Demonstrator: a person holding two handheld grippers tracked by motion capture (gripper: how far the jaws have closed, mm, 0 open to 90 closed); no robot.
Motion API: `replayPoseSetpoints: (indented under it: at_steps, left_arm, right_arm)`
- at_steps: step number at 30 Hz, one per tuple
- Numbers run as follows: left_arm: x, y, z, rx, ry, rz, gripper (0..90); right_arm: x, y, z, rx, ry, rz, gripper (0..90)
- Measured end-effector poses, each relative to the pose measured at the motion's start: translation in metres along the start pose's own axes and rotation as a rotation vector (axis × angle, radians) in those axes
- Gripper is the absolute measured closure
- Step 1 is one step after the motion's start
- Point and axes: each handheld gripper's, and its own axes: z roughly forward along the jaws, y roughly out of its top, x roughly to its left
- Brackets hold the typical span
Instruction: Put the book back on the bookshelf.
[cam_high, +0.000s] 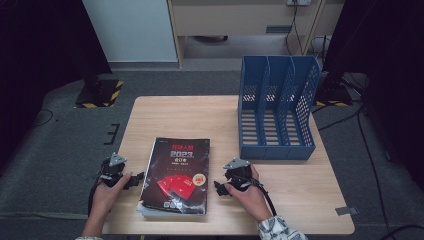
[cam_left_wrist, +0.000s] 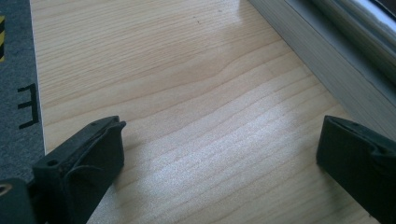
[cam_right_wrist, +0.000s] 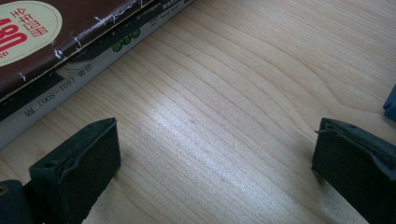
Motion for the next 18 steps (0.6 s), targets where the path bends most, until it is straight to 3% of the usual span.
replayPoseSetpoints:
  at_steps: [9,12,15,18]
  left_arm:
    - [-0.0007,0.0000,-0.0003,0.002,0.004,-0.003,0.0]
    - [-0.0022,-0.0002,-0.0010,0.000,0.000,-0.001,0.5]
    - [-0.0033,0.0004,-0.0035,-0.003,-0.004,0.000,6.4]
    - [-0.0032,0.0018,-0.0092,-0.011,-0.009,-0.002,16.7]
  right_arm:
    - [-0.0001,0.0000,0.0000,0.000,0.000,0.002,1.3]
    - [-0.0011,0.0003,-0.0004,-0.006,0.011,0.023,1.3]
    - [-0.0010,0.0003,-0.0005,-0.006,0.008,0.020,2.4]
    - [-0.0001,-0.0002,-0.0014,-0.018,0.000,0.007,9.7]
